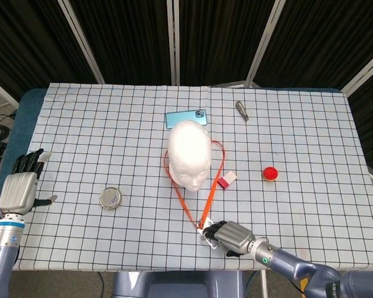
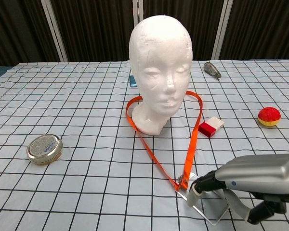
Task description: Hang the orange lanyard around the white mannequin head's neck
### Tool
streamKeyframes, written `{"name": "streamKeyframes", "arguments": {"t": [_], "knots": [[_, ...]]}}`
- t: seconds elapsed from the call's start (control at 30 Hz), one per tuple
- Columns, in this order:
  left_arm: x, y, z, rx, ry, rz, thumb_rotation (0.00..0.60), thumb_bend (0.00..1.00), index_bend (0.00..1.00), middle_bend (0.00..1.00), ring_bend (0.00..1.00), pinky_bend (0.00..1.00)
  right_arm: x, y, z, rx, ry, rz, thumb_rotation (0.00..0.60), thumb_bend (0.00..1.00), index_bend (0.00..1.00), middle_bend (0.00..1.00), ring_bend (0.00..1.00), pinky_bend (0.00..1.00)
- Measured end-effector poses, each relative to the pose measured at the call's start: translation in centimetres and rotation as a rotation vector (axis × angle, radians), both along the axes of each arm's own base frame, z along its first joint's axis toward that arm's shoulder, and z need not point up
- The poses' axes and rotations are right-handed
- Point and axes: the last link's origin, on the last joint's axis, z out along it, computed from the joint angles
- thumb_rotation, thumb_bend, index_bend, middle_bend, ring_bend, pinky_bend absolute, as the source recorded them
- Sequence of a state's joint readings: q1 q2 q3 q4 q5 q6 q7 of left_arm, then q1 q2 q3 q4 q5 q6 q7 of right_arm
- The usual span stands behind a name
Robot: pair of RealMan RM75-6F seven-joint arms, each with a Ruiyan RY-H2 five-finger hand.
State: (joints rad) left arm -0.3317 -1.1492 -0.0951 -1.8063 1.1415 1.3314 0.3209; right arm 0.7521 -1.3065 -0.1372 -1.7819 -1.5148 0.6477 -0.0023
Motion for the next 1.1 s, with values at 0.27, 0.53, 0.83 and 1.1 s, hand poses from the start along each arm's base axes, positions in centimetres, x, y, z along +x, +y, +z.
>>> {"name": "streamKeyframes", "arguments": {"t": [0.27,0.53,0.83,1.1], "knots": [[-0.1,-0.1,-0.1,-0.002,0.002,0.001,0.600,0.00,0.00,0.00,0.00,0.00,0.7,0.2,1.6,-0.082,-0.048,0.097,0.600,1.00,0.24,0.24,0.16,0.21],[0.0,-0.6,0.0,-0.004,-0.006,-0.008,0.600,0.00,0.00,0.00,0.00,0.00,-0.8,-0.5,6.6,-0.329,-0.115,0.174,0.600,1.00,0.24,0.20,0.15,0.17],[-0.1,-1.9,0.4,0.017,-0.012,-0.047,0.600,0.00,0.00,0.00,0.00,0.00,-8.1,0.3,14.4,-0.746,-0.109,0.081,0.600,0.07,0.02,0.00,0.00,0.00],[-0.9,-3.6,0.3,0.027,0.000,-0.065,0.600,0.00,0.00,0.00,0.00,0.00,-14.0,2.4,18.2,-1.040,0.009,-0.089,0.600,0.00,0.00,0.00,0.00,0.00]]}}
